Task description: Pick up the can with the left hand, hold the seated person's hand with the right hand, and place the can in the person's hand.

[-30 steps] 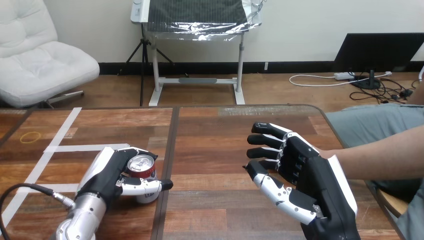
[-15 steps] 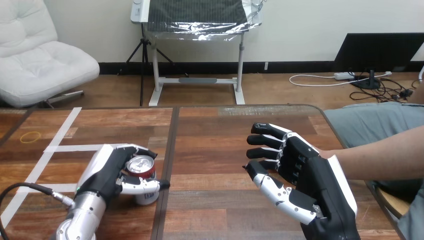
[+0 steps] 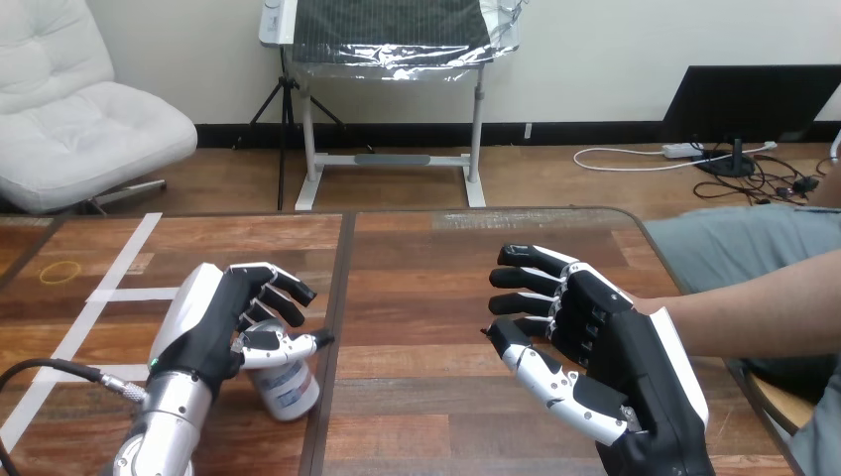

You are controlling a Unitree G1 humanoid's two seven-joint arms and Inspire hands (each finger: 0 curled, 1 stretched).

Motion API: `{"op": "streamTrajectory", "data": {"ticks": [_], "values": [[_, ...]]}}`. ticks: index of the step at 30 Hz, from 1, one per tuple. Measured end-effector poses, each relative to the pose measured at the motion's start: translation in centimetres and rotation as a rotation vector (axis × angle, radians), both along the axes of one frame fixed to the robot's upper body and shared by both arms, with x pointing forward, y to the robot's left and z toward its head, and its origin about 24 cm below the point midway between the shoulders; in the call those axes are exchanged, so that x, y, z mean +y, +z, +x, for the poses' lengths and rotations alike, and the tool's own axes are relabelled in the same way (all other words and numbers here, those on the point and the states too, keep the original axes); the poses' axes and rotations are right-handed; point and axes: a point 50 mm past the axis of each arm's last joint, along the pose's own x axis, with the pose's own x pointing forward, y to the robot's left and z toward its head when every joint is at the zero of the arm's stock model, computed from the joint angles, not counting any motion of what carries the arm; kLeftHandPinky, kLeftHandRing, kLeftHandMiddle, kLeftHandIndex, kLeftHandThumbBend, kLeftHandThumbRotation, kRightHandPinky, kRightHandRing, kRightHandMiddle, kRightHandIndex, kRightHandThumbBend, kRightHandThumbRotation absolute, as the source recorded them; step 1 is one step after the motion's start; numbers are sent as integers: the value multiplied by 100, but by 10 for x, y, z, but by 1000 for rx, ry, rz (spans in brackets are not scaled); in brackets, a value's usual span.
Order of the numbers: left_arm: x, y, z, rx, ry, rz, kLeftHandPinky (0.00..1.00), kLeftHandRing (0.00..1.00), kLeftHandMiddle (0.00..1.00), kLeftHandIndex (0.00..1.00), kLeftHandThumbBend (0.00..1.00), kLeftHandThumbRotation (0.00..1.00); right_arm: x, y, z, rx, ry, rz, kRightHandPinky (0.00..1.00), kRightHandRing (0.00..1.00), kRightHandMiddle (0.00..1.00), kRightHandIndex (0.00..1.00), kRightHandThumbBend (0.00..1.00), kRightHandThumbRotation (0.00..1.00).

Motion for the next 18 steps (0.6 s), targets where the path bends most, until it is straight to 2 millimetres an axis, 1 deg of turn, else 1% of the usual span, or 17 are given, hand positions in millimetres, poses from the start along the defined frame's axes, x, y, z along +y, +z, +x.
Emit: {"op": "streamTrajectory", "data": {"ticks": [8, 18], "values": [[0, 0, -1, -39, 2, -4, 36, 41, 48, 52, 64, 0, 0, 0, 0, 1, 0, 2, 60, 67, 72, 74, 46, 0], [1, -1, -3, -59, 7, -8, 32, 35, 43, 53, 65, 0, 0, -1, 0, 3, 3, 9, 60, 67, 73, 73, 46, 0]]}}
